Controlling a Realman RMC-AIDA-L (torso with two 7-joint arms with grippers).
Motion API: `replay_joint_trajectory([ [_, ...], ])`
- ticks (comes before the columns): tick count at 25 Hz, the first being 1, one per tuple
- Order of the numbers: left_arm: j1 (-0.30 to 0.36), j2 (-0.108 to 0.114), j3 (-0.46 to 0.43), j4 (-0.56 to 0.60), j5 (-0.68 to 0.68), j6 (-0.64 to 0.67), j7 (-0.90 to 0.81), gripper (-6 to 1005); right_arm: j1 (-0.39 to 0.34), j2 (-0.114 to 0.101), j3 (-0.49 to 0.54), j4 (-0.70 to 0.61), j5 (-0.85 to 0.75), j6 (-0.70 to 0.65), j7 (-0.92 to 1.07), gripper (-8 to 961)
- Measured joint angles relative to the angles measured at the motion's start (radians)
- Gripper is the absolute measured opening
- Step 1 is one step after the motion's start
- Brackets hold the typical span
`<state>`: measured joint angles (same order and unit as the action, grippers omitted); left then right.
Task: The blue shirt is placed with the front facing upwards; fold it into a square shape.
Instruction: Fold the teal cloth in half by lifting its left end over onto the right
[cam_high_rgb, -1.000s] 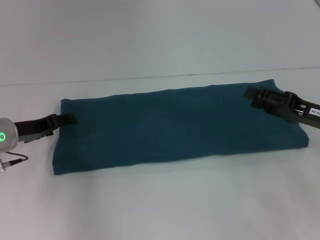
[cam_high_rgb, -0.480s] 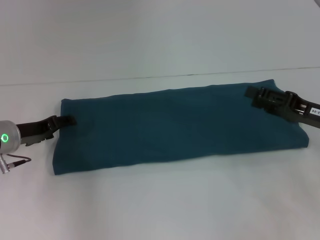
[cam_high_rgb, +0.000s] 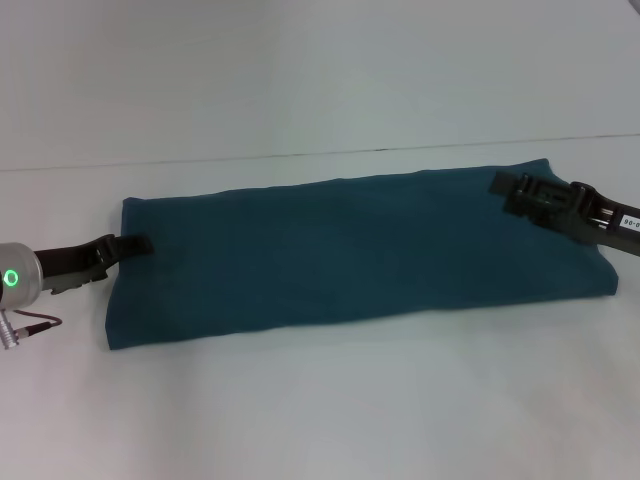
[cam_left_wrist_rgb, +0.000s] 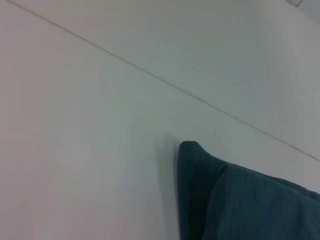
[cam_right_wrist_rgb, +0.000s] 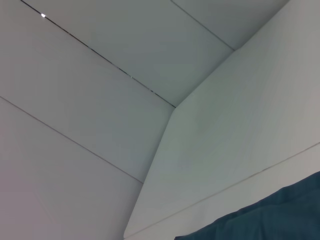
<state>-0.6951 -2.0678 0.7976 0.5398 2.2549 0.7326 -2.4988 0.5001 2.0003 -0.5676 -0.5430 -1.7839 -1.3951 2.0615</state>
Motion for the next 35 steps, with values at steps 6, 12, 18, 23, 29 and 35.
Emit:
replay_joint_trajectory([
  [6,0.001,0.000,-0.006,0.002,-0.005,-0.007,0.000,884,0.000,0.000,0.000,0.000,0.000,0.001,-0.001,699],
  [12,0.001,0.000,-0.002,0.001,-0.001,-0.011,-0.006,883,0.000,0.001,0.000,0.000,0.000,0.001,-0.001,699],
  [18,0.001,0.000,0.004,0.000,0.000,-0.006,-0.007,883,0.000,0.002,0.000,0.000,-0.001,0.001,-0.001,699],
  [23,0.002,0.000,0.016,-0.005,0.000,-0.004,-0.009,883,0.000,0.002,0.000,0.000,-0.002,0.001,-0.001,699],
  [29,0.000,0.000,0.016,-0.013,0.000,-0.004,-0.006,884,0.000,0.001,0.000,0.000,-0.002,0.002,-0.001,699],
  [35,-0.006,-0.002,0.036,-0.012,-0.001,0.021,-0.008,876,0.000,0.000,0.000,0.000,-0.001,0.002,-0.001,699],
])
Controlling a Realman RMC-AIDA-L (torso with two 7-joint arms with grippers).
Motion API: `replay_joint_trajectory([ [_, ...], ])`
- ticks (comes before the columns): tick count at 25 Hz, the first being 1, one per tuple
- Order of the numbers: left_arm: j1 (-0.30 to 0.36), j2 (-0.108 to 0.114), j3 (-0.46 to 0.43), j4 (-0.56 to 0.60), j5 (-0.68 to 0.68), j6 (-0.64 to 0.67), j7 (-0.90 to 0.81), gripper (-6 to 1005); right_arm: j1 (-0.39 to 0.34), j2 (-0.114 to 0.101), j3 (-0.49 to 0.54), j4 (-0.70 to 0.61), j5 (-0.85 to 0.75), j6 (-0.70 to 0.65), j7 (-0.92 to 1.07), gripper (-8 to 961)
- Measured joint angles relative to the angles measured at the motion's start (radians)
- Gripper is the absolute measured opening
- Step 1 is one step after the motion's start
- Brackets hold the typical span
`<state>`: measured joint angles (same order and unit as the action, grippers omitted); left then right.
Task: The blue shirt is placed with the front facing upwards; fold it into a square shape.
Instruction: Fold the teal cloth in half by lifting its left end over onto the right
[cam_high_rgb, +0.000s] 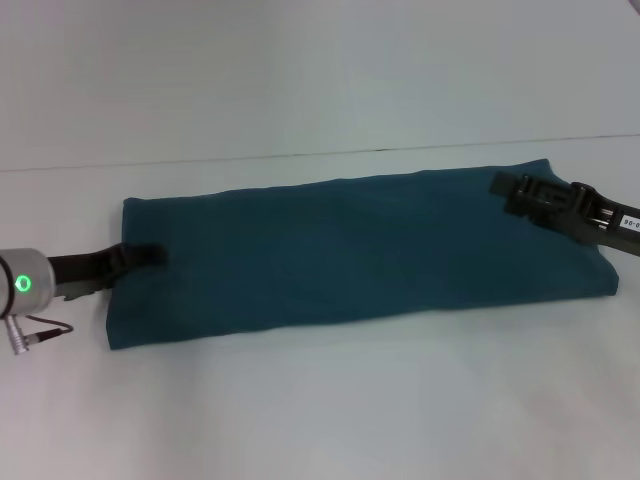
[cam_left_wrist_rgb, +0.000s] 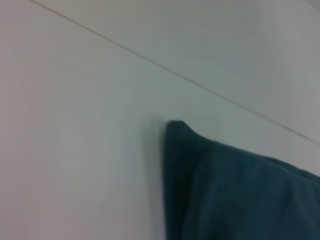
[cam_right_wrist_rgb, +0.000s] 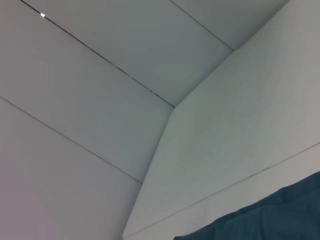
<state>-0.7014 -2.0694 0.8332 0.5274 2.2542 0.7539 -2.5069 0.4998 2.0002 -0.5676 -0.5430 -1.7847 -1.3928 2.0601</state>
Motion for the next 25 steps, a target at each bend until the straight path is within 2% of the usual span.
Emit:
replay_joint_trajectory([
  [10,-0.012,-0.035,0.008,0.042,-0.003,0.089,-0.002,855,-0.007,-0.001,0.001,0.000,0.001,-0.002,0.000,699],
  [15,-0.022,-0.030,0.051,0.052,0.003,0.101,-0.029,844,-0.013,-0.002,0.013,0.000,0.001,-0.007,0.000,699],
  [18,-0.021,-0.029,0.057,0.067,0.002,0.102,-0.043,722,-0.015,-0.002,0.020,0.000,0.001,-0.009,0.000,699],
  [25,-0.007,-0.040,0.058,0.116,0.001,0.119,-0.044,450,-0.018,-0.002,0.022,0.000,0.001,-0.009,0.000,699],
])
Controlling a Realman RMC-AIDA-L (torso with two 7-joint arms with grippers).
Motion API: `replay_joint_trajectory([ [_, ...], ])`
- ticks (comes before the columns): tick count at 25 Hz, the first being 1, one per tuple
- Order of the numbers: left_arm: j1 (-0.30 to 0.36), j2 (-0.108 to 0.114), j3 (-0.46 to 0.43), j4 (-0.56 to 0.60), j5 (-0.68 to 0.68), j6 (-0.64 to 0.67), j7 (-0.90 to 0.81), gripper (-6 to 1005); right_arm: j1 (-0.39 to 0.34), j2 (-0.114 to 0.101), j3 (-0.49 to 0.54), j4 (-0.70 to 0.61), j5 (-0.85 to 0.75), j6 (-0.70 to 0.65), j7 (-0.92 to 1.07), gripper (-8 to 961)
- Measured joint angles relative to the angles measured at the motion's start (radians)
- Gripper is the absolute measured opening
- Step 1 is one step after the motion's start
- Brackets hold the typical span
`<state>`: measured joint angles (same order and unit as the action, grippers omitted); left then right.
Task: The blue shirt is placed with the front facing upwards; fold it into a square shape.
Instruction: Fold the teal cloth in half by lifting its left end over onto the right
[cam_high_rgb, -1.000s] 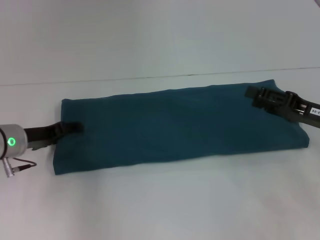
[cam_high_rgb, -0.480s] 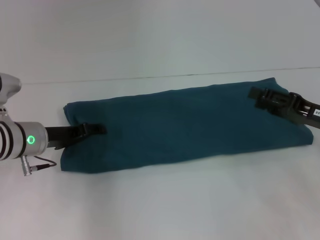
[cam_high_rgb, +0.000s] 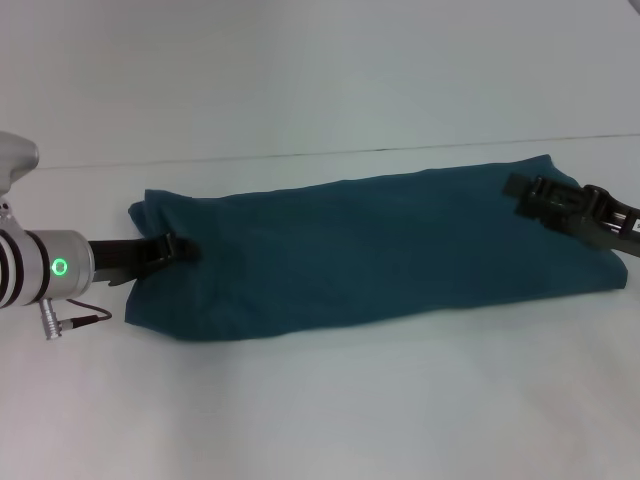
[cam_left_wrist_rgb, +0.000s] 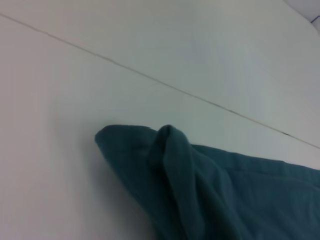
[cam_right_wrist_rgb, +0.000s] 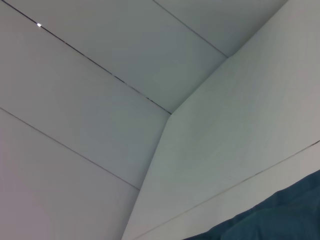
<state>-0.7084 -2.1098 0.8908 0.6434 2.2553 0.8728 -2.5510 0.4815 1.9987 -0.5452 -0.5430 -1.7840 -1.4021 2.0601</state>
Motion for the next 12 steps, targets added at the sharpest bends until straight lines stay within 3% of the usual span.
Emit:
replay_joint_trajectory([
  [6,0.001,0.001,-0.002,0.012,-0.005,0.013,0.004,223,-0.001,0.000,0.001,0.000,0.000,0.000,0.000,699],
  [12,0.023,-0.004,-0.008,0.073,-0.014,0.077,0.020,146,-0.005,0.001,0.004,0.000,0.000,0.000,0.000,699],
])
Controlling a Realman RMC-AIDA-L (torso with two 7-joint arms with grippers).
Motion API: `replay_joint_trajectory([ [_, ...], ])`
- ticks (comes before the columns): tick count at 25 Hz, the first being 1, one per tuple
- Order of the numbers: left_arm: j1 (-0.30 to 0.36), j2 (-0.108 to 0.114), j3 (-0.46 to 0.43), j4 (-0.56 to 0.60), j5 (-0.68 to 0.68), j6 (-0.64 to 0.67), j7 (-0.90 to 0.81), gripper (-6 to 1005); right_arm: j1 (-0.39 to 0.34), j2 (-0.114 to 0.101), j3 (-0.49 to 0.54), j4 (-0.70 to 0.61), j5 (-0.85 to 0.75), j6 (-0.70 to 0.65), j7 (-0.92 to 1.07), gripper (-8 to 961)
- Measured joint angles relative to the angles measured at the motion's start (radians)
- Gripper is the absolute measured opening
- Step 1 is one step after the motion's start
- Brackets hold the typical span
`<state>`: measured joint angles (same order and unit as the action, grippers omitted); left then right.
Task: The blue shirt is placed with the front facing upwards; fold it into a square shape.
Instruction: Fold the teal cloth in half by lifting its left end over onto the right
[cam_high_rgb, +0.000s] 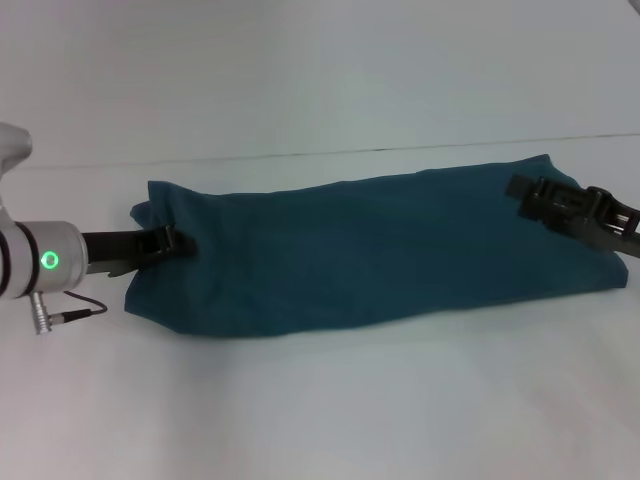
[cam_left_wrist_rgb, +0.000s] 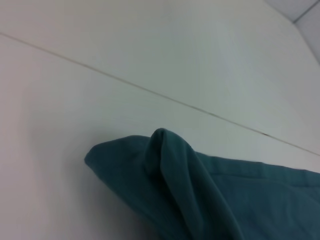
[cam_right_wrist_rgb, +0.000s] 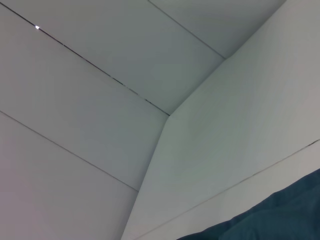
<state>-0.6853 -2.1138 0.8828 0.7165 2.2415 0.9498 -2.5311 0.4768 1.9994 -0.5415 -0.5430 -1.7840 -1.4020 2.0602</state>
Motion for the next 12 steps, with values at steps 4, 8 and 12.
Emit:
replay_joint_trajectory([
  [4,0.036,0.002,-0.013,0.061,-0.007,0.050,-0.006,94,-0.001,0.001,0.002,0.000,0.000,0.000,0.004,699],
  [8,0.073,0.017,-0.038,0.100,0.001,0.071,-0.027,81,-0.001,0.001,0.004,0.000,0.000,-0.001,0.006,699],
  [12,0.099,0.036,-0.085,0.107,0.028,0.084,-0.028,81,-0.001,0.001,0.007,0.000,0.000,-0.001,0.006,699],
])
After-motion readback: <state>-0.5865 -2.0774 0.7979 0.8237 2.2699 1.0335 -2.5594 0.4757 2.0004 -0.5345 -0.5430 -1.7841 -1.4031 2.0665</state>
